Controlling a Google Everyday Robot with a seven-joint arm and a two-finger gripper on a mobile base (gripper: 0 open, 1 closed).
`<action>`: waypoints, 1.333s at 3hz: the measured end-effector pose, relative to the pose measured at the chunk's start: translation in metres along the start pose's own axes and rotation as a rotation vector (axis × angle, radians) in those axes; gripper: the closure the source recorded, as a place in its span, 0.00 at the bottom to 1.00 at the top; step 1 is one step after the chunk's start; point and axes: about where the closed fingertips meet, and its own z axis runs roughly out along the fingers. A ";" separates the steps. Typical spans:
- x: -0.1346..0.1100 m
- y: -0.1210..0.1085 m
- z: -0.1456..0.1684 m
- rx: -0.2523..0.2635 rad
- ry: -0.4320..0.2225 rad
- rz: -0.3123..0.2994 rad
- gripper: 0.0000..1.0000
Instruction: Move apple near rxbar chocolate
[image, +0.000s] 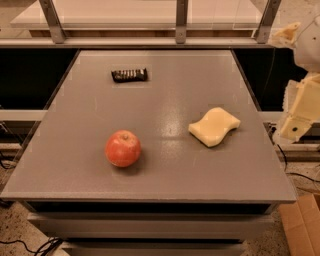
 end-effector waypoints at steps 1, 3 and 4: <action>-0.046 0.020 0.006 -0.077 -0.110 -0.209 0.00; -0.119 0.066 0.031 -0.168 -0.185 -0.514 0.00; -0.149 0.080 0.049 -0.180 -0.173 -0.595 0.00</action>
Offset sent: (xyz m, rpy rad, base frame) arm -0.0436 0.1398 -0.0291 0.0475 0.0793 0.6748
